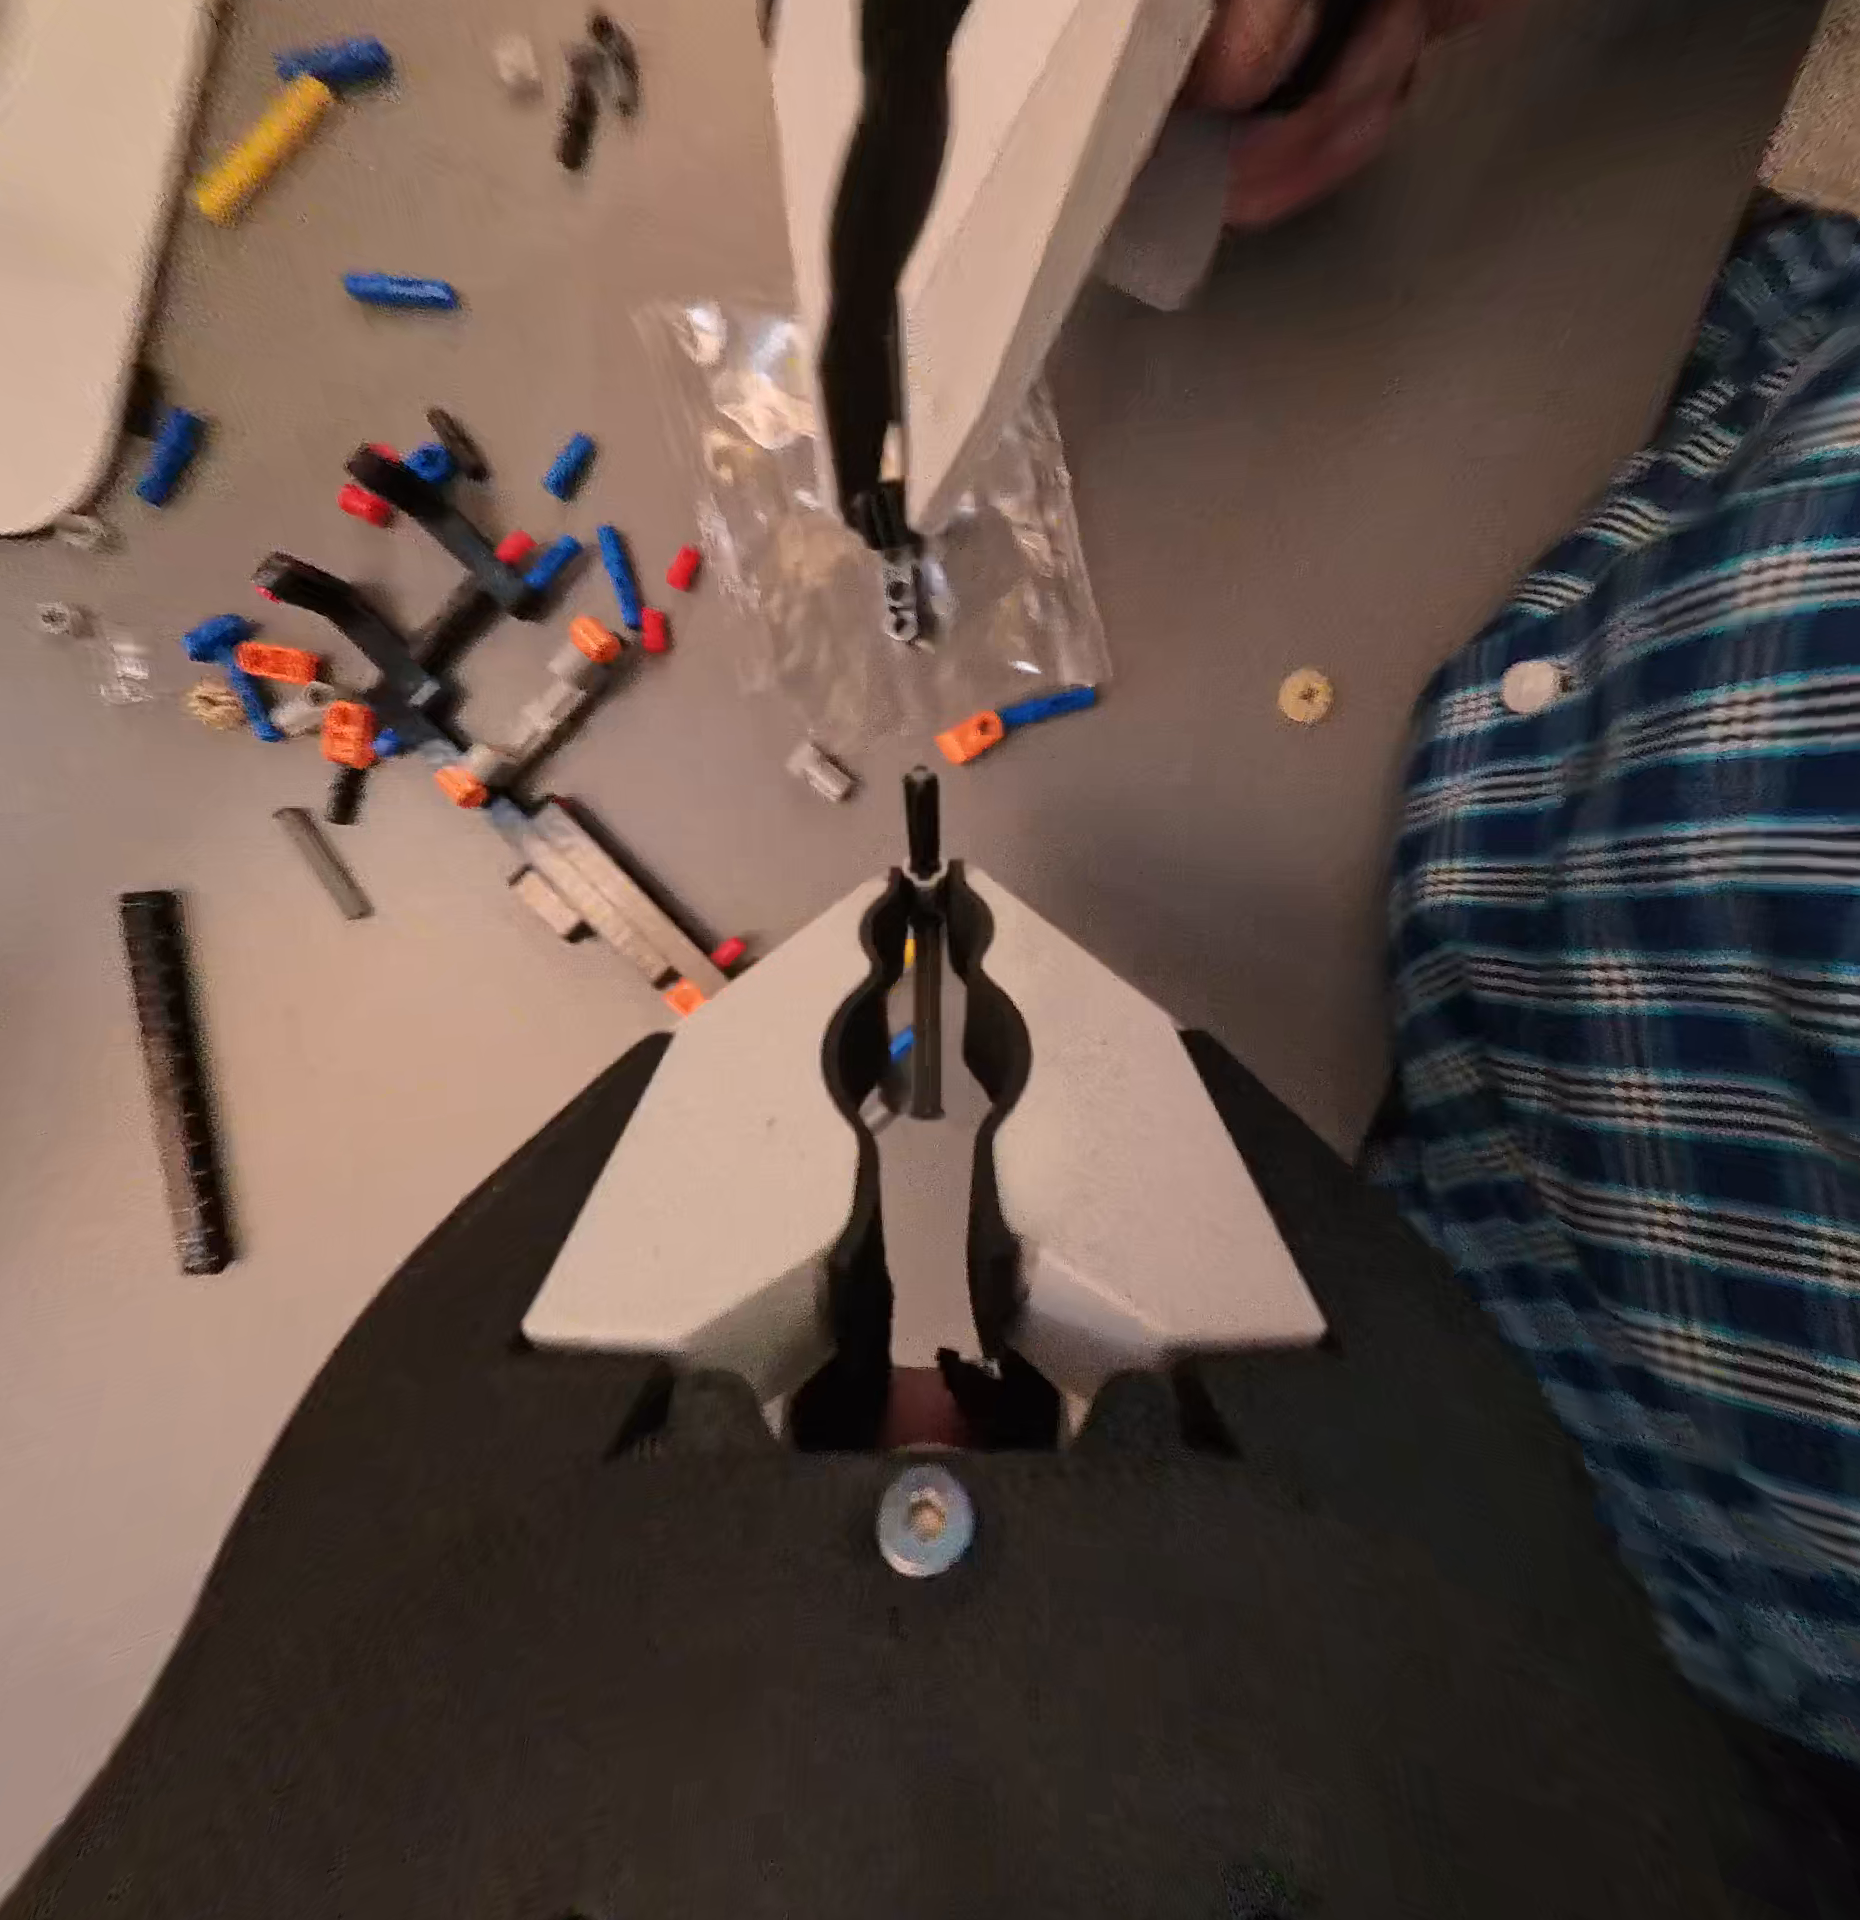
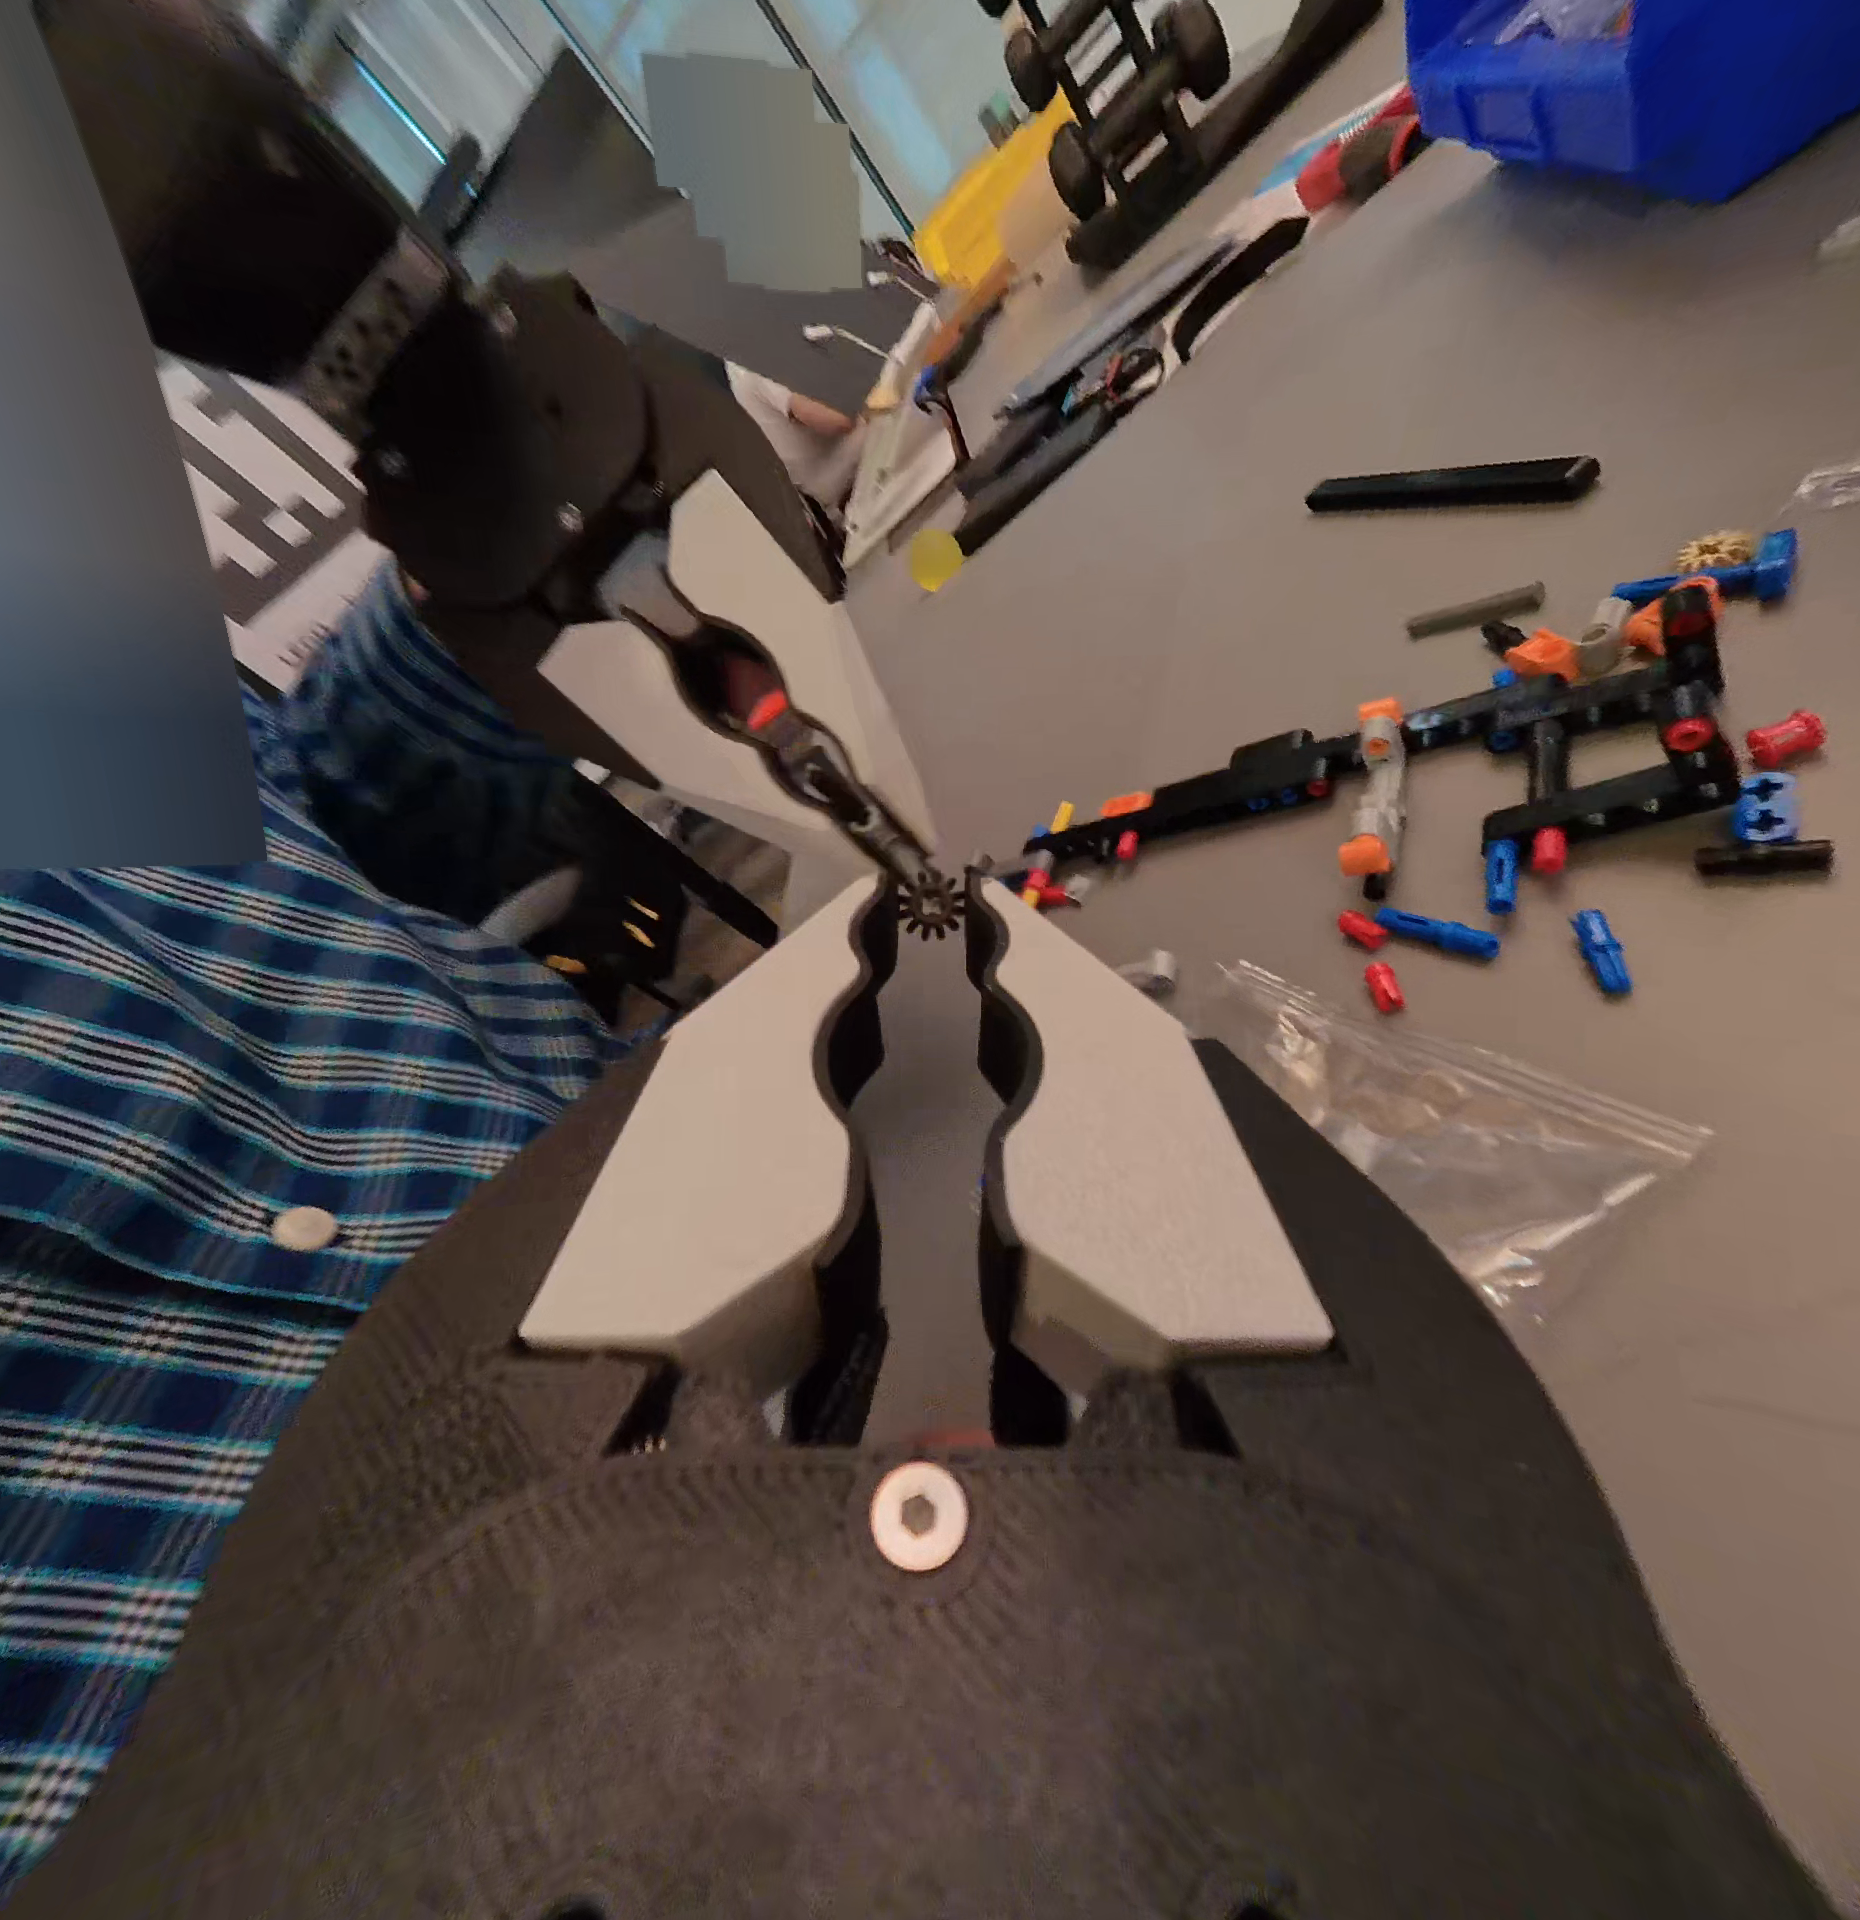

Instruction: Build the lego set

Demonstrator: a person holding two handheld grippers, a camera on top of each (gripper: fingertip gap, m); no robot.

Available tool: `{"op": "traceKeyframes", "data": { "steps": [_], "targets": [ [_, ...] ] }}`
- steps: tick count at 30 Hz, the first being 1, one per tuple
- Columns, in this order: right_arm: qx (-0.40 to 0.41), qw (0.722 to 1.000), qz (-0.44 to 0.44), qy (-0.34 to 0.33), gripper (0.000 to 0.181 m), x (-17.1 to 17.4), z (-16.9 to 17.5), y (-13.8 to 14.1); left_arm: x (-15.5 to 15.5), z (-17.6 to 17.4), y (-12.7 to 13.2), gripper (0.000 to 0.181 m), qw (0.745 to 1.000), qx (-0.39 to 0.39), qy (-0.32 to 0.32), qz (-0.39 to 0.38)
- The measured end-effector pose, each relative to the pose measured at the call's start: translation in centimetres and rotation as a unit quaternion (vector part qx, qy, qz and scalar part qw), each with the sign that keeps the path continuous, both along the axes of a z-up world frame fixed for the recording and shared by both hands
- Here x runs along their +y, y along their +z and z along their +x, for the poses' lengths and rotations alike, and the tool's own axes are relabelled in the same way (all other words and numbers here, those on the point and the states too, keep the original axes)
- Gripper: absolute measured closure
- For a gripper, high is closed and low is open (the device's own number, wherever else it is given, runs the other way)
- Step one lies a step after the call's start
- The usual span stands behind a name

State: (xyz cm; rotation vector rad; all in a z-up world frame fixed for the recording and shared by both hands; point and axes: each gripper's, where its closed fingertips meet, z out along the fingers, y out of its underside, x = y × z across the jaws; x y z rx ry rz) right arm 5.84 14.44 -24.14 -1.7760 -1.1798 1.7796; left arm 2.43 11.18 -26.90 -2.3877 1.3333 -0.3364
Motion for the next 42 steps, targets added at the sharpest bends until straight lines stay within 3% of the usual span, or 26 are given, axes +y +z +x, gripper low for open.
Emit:
{"op": "traceKeyframes", "data": {
  "steps": [1,5,12,22,27,33,37,42],
  "targets": [
    [-0.016,1.0,0.018,0.0,0.171,0.0,0.1,-0.5,-0.3,0.1,-0.1,0.177,1.0,0.01,-0.008,-0.012],
    [-0.072,0.991,0.11,0.02,0.171,-1.0,0.1,-2.4,-0.6,-0.3,-0.5,0.177,0.998,0.052,-0.02,-0.042],
    [-0.141,0.953,0.255,0.08,0.171,-3.5,-0.7,-5.3,-1.4,-0.9,-0.8,0.177,0.996,0.05,-0.006,-0.072],
    [-0.194,0.914,0.336,0.117,0.168,-5.2,-1.7,-8.0,-3.5,-1.0,-1.1,0.177,0.994,0.033,0.004,-0.104],
    [-0.18,0.918,0.332,0.117,0.151,-5.1,-1.5,-7.2,-3.7,-0.8,-1.7,0.177,0.993,0.029,0.006,-0.111],
    [-0.136,0.91,0.373,0.122,0.164,-5.4,-2.1,-4.4,-3.5,-0.1,-1.4,0.177,0.992,0.018,0.008,-0.125],
    [-0.138,0.898,0.398,0.131,0.179,-5.7,-2.8,-4.8,-3.2,0.3,-1.0,0.177,0.991,0.013,0.016,-0.131],
    [-0.129,0.905,0.386,0.125,0.18,-5.7,-2.7,-4.5,-2.9,0.4,-0.7,0.177,0.991,-0.009,0.038,-0.125]
  ]
}}
